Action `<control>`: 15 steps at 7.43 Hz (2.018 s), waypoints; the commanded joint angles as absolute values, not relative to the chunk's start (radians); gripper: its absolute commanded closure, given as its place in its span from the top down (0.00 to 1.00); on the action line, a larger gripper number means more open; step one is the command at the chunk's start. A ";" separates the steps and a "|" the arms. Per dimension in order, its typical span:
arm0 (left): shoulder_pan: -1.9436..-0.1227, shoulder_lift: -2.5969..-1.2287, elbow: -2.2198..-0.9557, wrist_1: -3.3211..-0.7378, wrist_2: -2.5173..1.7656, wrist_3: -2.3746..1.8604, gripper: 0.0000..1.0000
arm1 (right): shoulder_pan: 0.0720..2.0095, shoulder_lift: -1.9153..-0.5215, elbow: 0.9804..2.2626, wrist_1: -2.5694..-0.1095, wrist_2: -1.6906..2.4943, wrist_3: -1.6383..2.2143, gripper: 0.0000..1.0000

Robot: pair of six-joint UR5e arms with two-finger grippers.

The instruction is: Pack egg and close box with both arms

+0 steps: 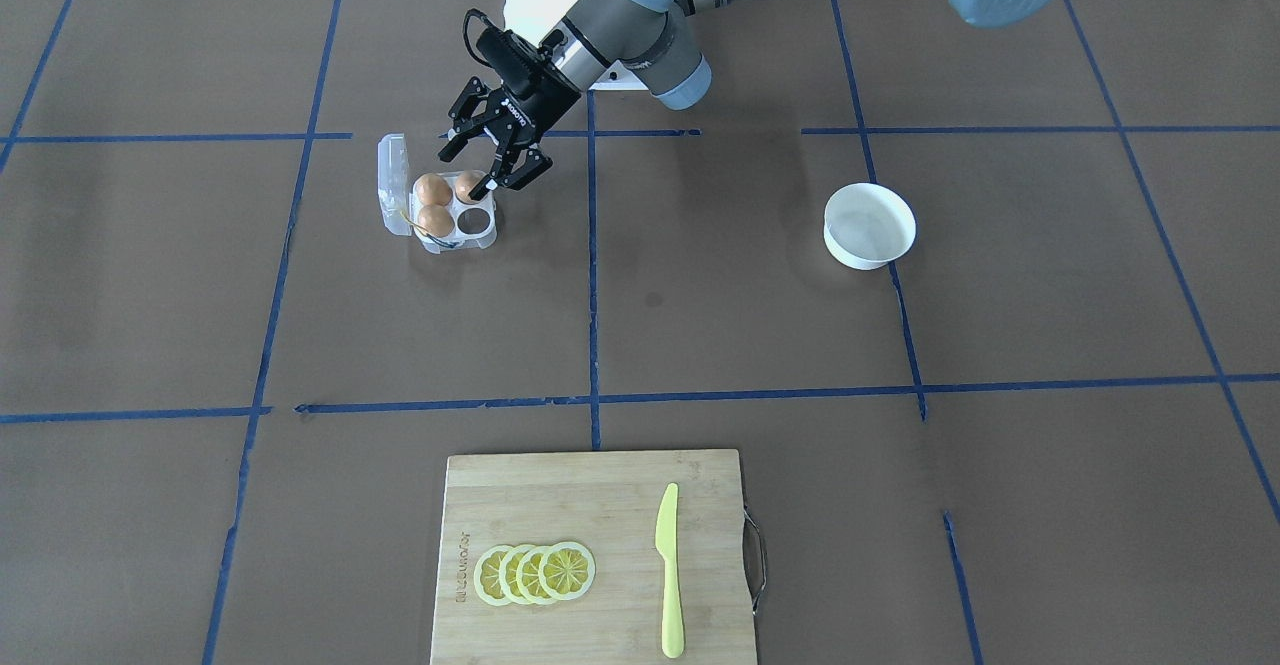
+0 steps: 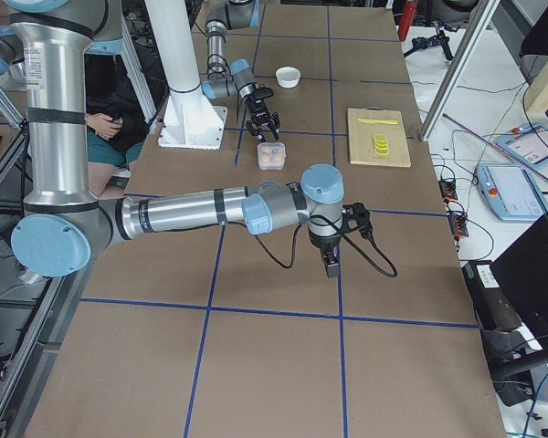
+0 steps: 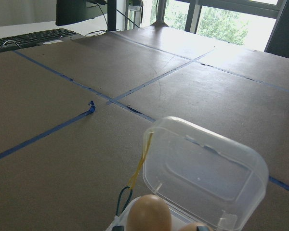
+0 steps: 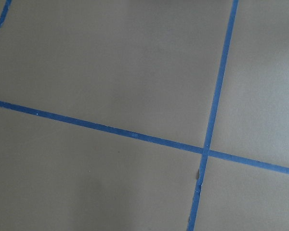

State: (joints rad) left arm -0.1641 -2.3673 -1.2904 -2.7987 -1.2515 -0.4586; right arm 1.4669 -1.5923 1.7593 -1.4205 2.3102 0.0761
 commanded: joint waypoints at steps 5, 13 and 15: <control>-0.244 -2.291 -1.513 -2.597 -1.377 -0.465 1.00 | 1.468 -1.594 1.756 -1.420 2.312 0.075 1.00; -0.915 -2.056 -1.976 -1.533 -1.937 -0.482 1.00 | 1.470 -1.703 1.743 -1.370 2.304 0.066 1.00; -0.981 -1.895 -1.939 -1.526 -1.960 -0.480 1.00 | 1.489 -1.720 1.746 -1.473 2.304 0.058 1.00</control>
